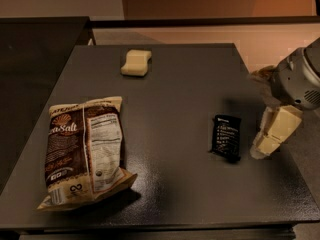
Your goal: Move rxbar chocolate near sponge
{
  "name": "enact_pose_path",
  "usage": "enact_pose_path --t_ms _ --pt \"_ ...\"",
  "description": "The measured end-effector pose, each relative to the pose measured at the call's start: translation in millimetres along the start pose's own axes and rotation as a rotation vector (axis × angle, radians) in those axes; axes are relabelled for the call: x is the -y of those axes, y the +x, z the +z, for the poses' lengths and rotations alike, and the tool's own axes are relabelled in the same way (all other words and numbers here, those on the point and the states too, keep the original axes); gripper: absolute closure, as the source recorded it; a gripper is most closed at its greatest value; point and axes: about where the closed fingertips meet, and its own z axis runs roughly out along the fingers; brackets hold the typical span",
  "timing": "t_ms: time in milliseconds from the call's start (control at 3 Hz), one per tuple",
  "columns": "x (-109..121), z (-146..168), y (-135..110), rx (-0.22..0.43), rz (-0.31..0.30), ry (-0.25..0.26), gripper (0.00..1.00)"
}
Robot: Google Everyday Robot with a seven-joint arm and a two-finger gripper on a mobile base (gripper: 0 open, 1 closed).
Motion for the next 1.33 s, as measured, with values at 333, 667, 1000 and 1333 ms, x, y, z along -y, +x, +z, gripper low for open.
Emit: enact_pose_path --t_ms 333,667,1000,1333 --pt "-1.6 25.9 2.1 0.048 0.008 -0.022 0.00" --pt "-5.0 43.4 6.0 0.081 0.022 -0.043 0.00" --pt "-8.8 55.8 7.1 0.106 0.032 -0.057 0.00" --pt "-11.2 63.2 9.3 0.125 0.040 -0.066 0.00"
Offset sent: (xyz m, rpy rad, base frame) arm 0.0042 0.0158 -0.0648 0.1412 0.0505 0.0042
